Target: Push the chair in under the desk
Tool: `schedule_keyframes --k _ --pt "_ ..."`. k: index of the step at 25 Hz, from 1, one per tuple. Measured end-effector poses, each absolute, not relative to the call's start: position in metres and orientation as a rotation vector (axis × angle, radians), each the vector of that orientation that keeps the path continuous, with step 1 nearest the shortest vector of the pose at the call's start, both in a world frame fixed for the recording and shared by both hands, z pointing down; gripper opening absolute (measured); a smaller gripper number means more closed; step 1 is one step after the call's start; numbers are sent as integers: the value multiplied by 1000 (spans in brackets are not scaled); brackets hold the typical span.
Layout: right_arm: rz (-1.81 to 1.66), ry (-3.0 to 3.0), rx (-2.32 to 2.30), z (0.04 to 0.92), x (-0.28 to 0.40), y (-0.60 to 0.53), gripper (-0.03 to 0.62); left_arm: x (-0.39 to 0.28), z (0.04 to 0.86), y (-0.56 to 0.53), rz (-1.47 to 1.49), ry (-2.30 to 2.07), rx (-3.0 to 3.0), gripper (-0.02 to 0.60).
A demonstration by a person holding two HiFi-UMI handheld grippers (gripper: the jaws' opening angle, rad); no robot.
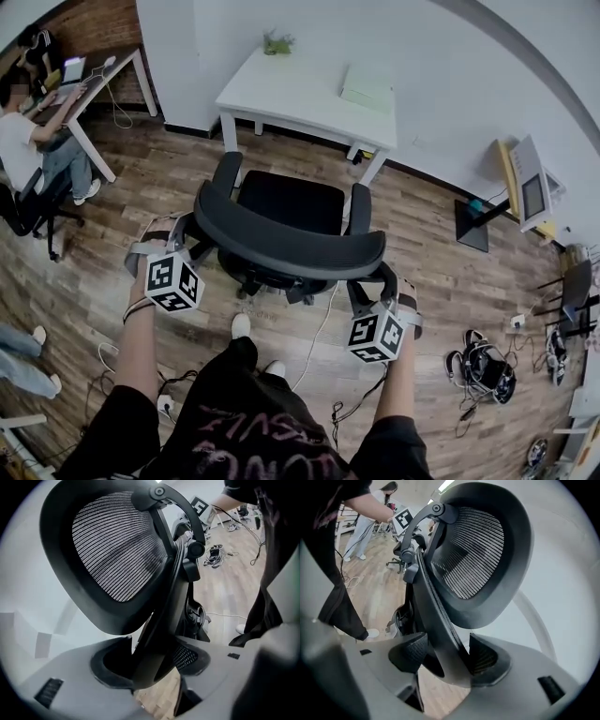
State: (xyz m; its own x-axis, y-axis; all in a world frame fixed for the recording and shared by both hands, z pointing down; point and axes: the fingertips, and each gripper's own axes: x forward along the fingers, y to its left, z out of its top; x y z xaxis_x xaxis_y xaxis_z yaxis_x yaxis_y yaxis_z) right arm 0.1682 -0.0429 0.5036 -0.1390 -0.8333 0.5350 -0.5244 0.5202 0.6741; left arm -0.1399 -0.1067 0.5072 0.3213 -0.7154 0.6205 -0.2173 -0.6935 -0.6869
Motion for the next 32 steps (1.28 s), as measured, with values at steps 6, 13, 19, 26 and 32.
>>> schedule_keyframes --k 6,13,19,26,32 --pt "-409 -1790 1157 507 165 -77 272 -142 510 -144 -1329 803 -2111 259" --pt "-405 -1773 1165 506 165 -121 272 -142 509 -192 -1309 781 -2116 259" --pt "-374 -1748 1171 508 168 -151 272 -138 509 -224 -1285 755 -2122 259" --pt "-362 -1717 1202 510 172 -185 272 -134 511 -260 -1270 732 -2121 259" --pt "-352 -1708 1205 510 180 -216 272 -126 510 -292 -1272 722 -2126 259"
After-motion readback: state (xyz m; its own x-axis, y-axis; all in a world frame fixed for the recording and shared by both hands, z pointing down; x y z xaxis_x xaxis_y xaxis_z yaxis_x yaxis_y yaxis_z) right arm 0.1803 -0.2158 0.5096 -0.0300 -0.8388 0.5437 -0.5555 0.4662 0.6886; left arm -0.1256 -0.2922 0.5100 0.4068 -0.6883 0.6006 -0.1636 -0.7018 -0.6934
